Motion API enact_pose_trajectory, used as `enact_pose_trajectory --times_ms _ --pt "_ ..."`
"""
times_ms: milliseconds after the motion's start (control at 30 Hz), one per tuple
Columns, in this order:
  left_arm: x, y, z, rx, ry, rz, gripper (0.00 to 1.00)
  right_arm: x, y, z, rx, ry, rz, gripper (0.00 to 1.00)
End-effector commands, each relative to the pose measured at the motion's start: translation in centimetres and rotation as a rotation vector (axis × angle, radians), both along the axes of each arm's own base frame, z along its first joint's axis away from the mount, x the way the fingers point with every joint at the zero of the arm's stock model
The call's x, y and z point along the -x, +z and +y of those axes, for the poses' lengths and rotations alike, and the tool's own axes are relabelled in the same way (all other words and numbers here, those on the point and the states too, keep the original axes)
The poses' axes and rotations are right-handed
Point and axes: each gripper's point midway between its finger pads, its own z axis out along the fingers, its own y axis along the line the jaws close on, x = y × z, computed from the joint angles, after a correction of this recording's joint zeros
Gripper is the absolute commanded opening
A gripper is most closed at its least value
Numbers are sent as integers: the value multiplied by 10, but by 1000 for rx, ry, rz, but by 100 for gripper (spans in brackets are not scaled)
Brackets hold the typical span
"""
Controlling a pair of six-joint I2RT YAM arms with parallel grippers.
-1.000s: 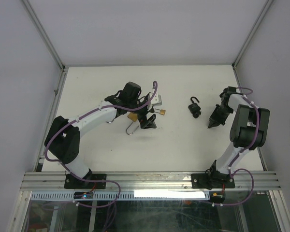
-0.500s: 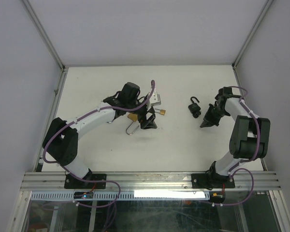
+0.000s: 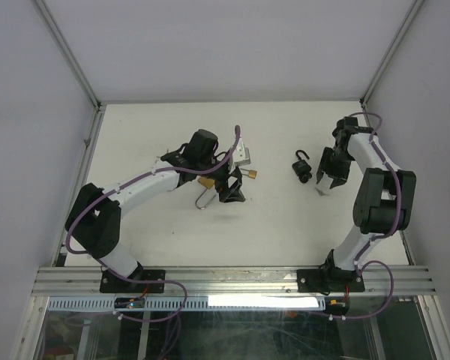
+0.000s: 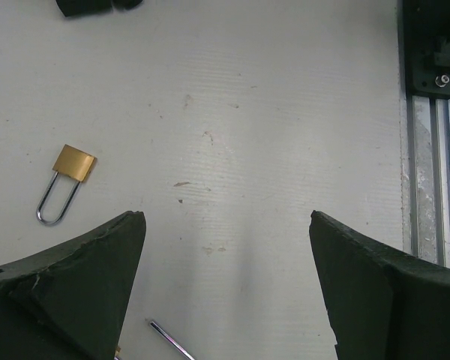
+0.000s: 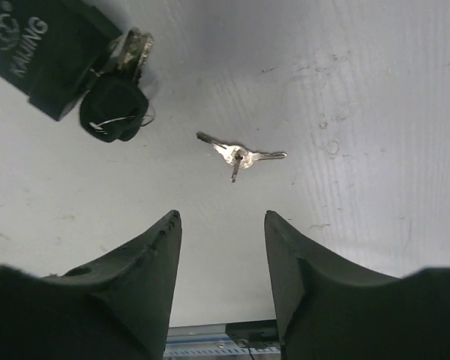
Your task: Unlock with the key
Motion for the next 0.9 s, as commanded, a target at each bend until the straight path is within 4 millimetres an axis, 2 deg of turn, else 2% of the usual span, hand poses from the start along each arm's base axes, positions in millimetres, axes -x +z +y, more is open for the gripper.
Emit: enact_pose_trajectory --times_ms 0,33,100,200,400,633,700,800,867 --pt "3 32 -4 79 -20 -74 93 4 -15 -10 149 53 83 52" --pt "4 32 -4 78 -22 -73 93 2 -19 -10 151 57 90 49" --pt "4 31 -4 77 -18 -71 93 -3 -26 -11 157 59 102 37" --pt "4 32 -4 78 -12 -63 93 -10 -30 -13 167 61 99 24" --pt "3 33 -4 78 -9 -68 93 -5 -36 -20 212 67 120 23" --pt "2 36 -5 81 -9 -72 93 -5 -46 -18 195 83 137 11" --pt "2 35 -4 78 -8 -74 93 -5 -45 -18 196 86 131 0" --pt "3 37 -4 82 -16 -85 93 -6 -37 -14 177 89 111 0" --pt "6 40 -3 91 -35 -107 93 -5 -24 -8 153 96 92 0"
